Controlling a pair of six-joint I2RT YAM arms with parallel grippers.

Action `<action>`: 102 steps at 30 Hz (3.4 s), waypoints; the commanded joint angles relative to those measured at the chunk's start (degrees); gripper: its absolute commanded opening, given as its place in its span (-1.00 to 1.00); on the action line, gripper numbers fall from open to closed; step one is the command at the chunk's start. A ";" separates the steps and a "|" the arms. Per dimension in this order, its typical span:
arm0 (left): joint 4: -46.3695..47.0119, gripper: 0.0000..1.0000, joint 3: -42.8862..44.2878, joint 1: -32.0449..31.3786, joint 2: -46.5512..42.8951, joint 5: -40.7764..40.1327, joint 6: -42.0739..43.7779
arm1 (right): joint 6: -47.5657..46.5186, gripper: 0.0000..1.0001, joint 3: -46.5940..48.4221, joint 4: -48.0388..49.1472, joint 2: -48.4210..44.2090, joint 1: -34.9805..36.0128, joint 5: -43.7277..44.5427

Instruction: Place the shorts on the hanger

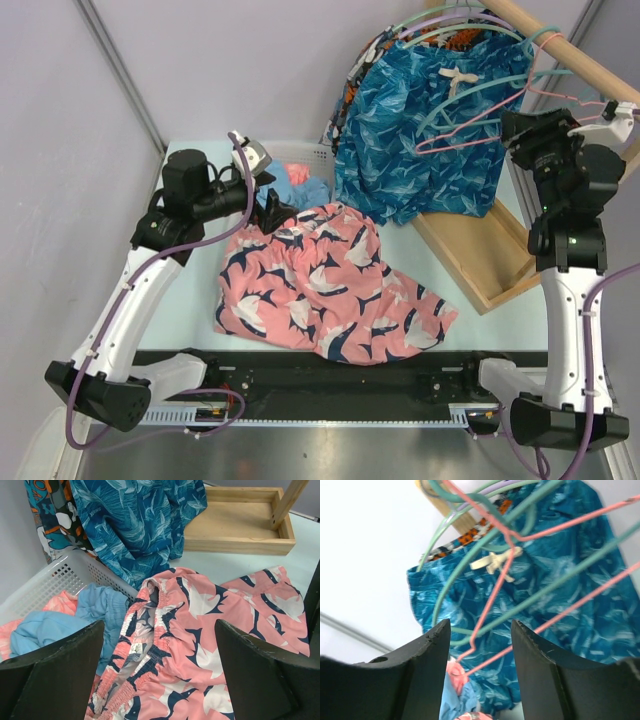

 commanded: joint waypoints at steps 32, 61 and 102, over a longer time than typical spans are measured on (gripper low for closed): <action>-0.11 0.93 2.62 -0.42 -1.38 -5.14 1.88 | 12.33 -0.06 -1.59 10.96 11.24 6.02 5.06; -1.69 0.96 3.68 -0.33 -0.59 -5.93 3.99 | 12.69 -1.00 -3.79 12.36 7.47 6.02 0.93; -4.77 0.97 8.07 -0.42 3.98 -4.35 5.40 | 8.90 -1.00 -9.51 34.95 6.93 6.02 -0.83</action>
